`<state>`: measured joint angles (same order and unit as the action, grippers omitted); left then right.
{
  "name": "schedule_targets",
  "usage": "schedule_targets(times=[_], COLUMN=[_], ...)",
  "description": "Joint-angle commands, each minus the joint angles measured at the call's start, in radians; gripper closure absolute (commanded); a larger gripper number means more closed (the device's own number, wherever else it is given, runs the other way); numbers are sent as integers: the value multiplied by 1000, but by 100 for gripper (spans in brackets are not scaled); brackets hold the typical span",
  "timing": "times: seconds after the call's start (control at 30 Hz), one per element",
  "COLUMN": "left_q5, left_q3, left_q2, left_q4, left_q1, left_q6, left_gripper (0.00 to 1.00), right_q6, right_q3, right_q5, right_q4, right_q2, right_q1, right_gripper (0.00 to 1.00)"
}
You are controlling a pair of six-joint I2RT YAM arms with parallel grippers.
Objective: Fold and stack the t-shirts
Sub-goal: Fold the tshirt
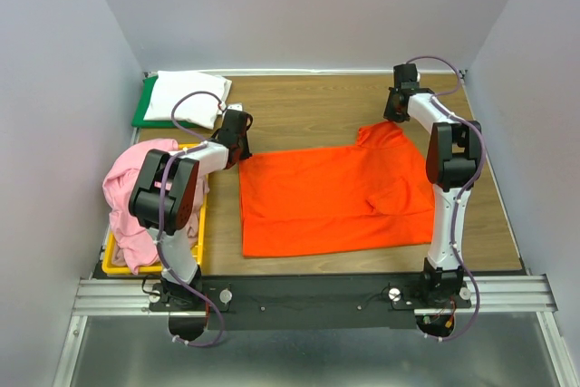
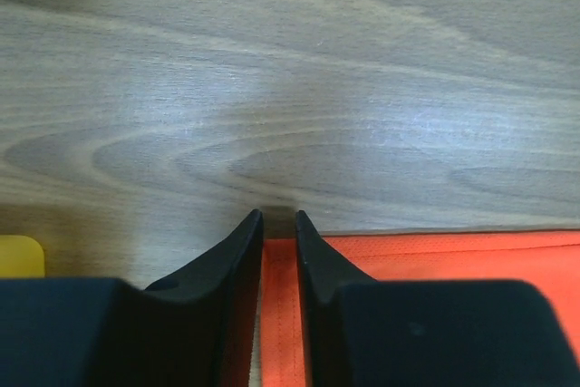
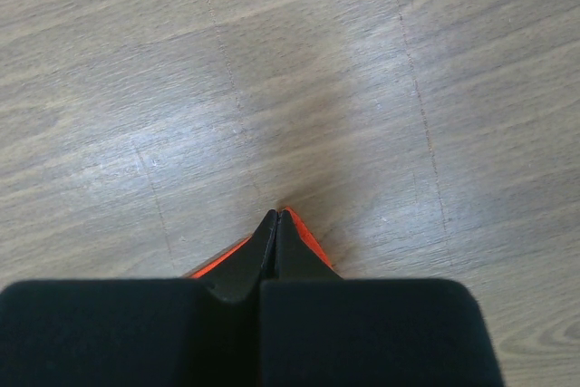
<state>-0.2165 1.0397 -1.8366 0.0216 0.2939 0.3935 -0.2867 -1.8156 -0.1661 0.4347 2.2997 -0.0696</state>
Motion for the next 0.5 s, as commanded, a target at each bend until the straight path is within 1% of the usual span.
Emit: schedule_targets(times=[0.0,0.07,0.23,0.27,0.3,0.33,0.47], left_q5=[-17,-15,-15,-15,-15,-15,11], left_q3=[19,23,14,11,10,3,-3], left_q2=[-15,-16,-10,-9,-7,-3,22], left_q4=[47,60,71,70,70,66,44], left_q1=[-7,-7,-7,-7,-6,-6,-6], left_q6=[1,1,4,4,7,10,15], left_gripper=[77,82,82,92,98,100,100], right_q6=[0,-2,-2,-3,-5,-5,-6], right_q3=[15,15,18,18,16,16,13], right_q5=[8,10,10,14,16,16,20], right_q4=[7,7,7,7,7,7,7], right_q2=[-36,-36,-39,-40,-40,-40,-42], right_q1=[8,10,10,10,13,13,14], right_gripper=[100,100,100,100,100,100,100])
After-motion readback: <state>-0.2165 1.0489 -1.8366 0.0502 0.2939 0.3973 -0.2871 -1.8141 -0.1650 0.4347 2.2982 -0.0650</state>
